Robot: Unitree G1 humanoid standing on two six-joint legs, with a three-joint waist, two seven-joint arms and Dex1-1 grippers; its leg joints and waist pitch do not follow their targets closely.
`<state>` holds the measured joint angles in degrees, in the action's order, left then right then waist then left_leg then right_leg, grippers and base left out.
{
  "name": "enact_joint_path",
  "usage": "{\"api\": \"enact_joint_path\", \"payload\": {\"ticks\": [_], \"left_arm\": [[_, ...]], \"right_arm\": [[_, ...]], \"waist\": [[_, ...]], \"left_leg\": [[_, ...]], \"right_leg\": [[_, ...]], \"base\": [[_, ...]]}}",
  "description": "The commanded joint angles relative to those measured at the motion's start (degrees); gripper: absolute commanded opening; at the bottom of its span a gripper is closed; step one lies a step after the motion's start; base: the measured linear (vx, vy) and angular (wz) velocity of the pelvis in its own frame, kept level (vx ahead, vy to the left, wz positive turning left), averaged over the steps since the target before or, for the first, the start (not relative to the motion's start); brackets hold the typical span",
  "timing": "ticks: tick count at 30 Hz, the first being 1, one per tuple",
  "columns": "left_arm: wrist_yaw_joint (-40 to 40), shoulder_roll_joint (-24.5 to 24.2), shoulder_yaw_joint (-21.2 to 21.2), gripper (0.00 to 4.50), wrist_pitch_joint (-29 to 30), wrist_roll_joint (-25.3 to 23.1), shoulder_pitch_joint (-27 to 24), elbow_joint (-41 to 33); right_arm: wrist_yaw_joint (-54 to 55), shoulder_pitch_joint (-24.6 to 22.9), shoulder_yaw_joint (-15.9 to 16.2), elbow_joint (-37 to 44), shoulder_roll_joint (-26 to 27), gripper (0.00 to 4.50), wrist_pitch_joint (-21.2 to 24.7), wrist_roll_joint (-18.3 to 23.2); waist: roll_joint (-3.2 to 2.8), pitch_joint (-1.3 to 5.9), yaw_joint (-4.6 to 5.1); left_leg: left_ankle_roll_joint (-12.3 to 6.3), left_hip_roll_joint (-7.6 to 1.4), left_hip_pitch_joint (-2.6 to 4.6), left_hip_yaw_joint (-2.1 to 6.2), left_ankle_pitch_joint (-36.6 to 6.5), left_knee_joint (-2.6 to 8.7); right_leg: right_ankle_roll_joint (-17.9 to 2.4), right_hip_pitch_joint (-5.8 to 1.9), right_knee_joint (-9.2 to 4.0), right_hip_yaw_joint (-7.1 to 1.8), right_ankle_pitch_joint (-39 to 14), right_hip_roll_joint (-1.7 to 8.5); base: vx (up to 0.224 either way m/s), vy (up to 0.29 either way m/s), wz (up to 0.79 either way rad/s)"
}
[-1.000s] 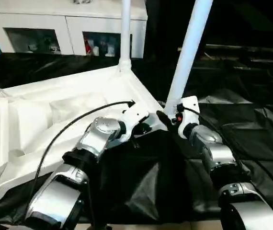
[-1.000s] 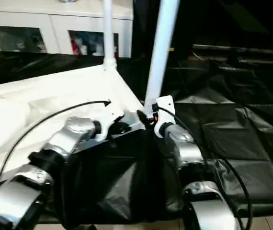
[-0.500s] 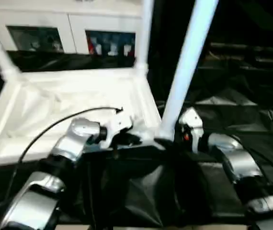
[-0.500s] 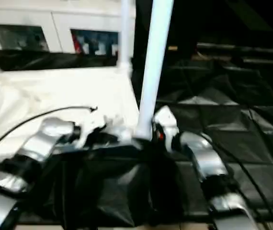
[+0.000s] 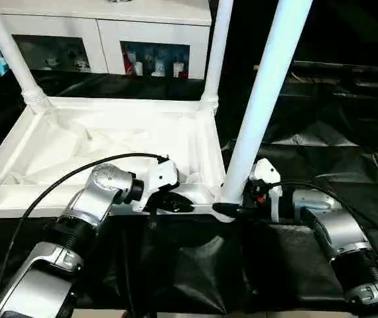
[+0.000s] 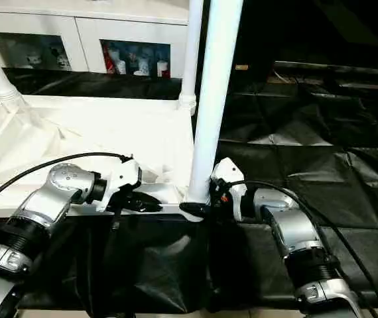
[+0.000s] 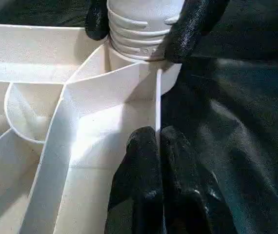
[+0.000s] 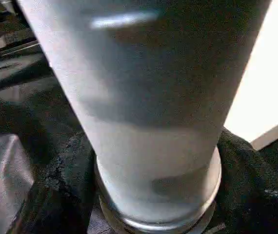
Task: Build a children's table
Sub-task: Rotate leg to tighten
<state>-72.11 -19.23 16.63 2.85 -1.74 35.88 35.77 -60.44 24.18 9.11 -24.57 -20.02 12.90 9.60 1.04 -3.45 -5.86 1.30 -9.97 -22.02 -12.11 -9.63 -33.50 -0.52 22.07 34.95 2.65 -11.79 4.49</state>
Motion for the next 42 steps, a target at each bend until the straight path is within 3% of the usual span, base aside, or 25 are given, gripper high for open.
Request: {"api": "enact_joint_path", "payload": {"ticks": [1, 5, 8, 13, 17, 19, 23, 26, 28, 31, 37, 42], "left_arm": [[7.6, 3.6, -1.7, 0.00, 0.3, 0.3, 2.5, 2.2], [14.3, 6.2, -3.2, 0.00, 1.5, -0.6, 4.8, 5.7], [21.4, 9.4, -4.0, 0.00, 3.6, -1.6, 7.3, 8.4], [31.4, 14.7, -4.5, 0.00, 5.0, -2.9, 11.2, 13.4], [31.9, 15.7, -3.5, 0.00, 3.5, -3.9, 11.7, 14.4], [30.7, 15.5, -3.2, 0.00, 3.0, -3.8, 11.2, 14.0], [27.2, 14.0, -2.4, 0.00, 1.1, -3.7, 9.9, 12.8], [24.8, 13.0, -2.1, 0.00, 0.4, -3.4, 9.0, 12.0], [18.0, 10.3, -1.7, 0.00, -1.4, -1.9, 6.6, 8.7], [12.2, 7.8, -0.9, 0.00, -2.3, -0.8, 4.7, 5.8], [3.1, 2.7, 0.1, 0.00, -4.0, 0.6, 2.1, 2.8], [-0.8, 1.0, -0.2, 0.00, -3.0, 1.9, 0.6, 0.2]], "right_arm": [[5.6, 0.2, 0.3, -3.1, 2.1, 2.83, 0.7, -2.0], [14.1, 2.0, -1.9, -7.9, 5.1, 2.80, 1.8, -3.1], [24.6, 4.4, -5.1, -13.2, 9.3, 2.79, 2.1, -2.7], [36.3, 9.4, -8.6, -21.1, 15.1, 2.79, 1.6, -2.6], [34.6, 10.4, -7.6, -22.2, 16.7, 2.79, -1.1, -3.3], [32.9, 10.5, -7.9, -21.9, 16.9, 3.35, -1.7, -2.6], [30.6, 10.5, -7.9, -21.4, 16.5, 3.71, -3.5, -2.2], [27.8, 10.2, -7.5, -20.7, 15.9, 3.71, -4.2, -2.0], [19.1, 7.8, -4.2, -16.1, 12.5, 3.71, -5.2, -2.0], [12.6, 5.7, -2.3, -11.9, 9.1, 3.71, -4.7, -1.4], [2.8, 1.6, -0.5, -5.5, 2.1, 3.71, -4.4, -1.3], [0.2, 0.2, -0.6, -2.9, 0.0, 3.71, -3.2, -0.8]], "waist": [[0.10, 3.43, 0.44], [0.32, 3.25, 1.05], [0.10, 3.29, 1.36], [0.09, 3.64, 1.58], [0.11, 3.74, 1.20], [0.11, 3.78, 1.09], [0.08, 3.67, 1.12], [0.08, 3.61, 1.29], [0.22, 3.53, 1.17], [0.08, 3.63, 1.24], [0.05, 3.58, 0.52], [0.12, 3.58, 0.47]], "left_leg": [[0.80, -4.03, 2.03, 2.04, -16.2, 4.37], [2.14, -3.79, 2.10, 2.42, -18.5, 4.46], [2.43, -3.84, 2.26, 2.49, -19.1, 4.51], [2.25, -3.62, 1.98, 2.33, -16.9, 4.43], [0.60, -3.66, 1.67, 2.19, -14.4, 4.23], [-0.35, -3.65, 1.66, 2.10, -13.3, 4.19], [-0.35, -3.71, 1.75, 2.13, -14.7, 4.28], [-0.16, -3.81, 1.64, 2.26, -15.6, 4.44], [-0.57, -3.91, 1.52, 2.30, -15.7, 4.44], [-1.27, -4.05, 1.50, 2.20, -14.5, 4.48], [-1.36, -4.22, 1.69, 1.90, -13.9, 4.33], [-1.20, -4.21, 1.56, 1.91, -13.9, 4.39]], "right_leg": [[-12.8, -1.12, -4.63, -2.67, -14.3, 4.94], [-10.8, -1.05, -5.44, -2.66, -20.9, 5.16], [-10.4, -0.62, -5.46, -2.73, -21.4, 5.10], [-11.2, -1.08, -5.10, -2.64, -16.1, 4.89], [-11.3, -1.44, -4.89, -2.65, -12.4, 4.93], [-12.0, -1.54, -4.64, -2.57, -9.9, 4.78], [-12.1, -1.48, -4.86, -2.56, -12.1, 4.92], [-11.6, -1.54, -4.91, -2.59, -13.5, 4.93], [-11.4, -1.75, -5.02, -2.57, -13.6, 4.99], [-12.0, -1.65, -4.51, -2.57, -10.9, 4.72], [-13.0, -1.52, -4.27, -2.55, -9.4, 4.64], [-13.4, -1.57, -4.15, -2.54, -9.8, 4.77]], "base": [[0.000, 0.000, 0.00], [0.000, 0.000, 0.00], [0.000, 0.000, 0.00], [0.000, 0.000, 0.00], [0.000, 0.000, 0.00], [0.000, 0.000, 0.00], [0.000, 0.000, 0.00], [0.000, 0.000, 0.00], [0.000, 0.000, 0.00], [0.000, 0.000, 0.00], [0.000, 0.000, 0.00], [0.000, 0.000, 0.00]]}}
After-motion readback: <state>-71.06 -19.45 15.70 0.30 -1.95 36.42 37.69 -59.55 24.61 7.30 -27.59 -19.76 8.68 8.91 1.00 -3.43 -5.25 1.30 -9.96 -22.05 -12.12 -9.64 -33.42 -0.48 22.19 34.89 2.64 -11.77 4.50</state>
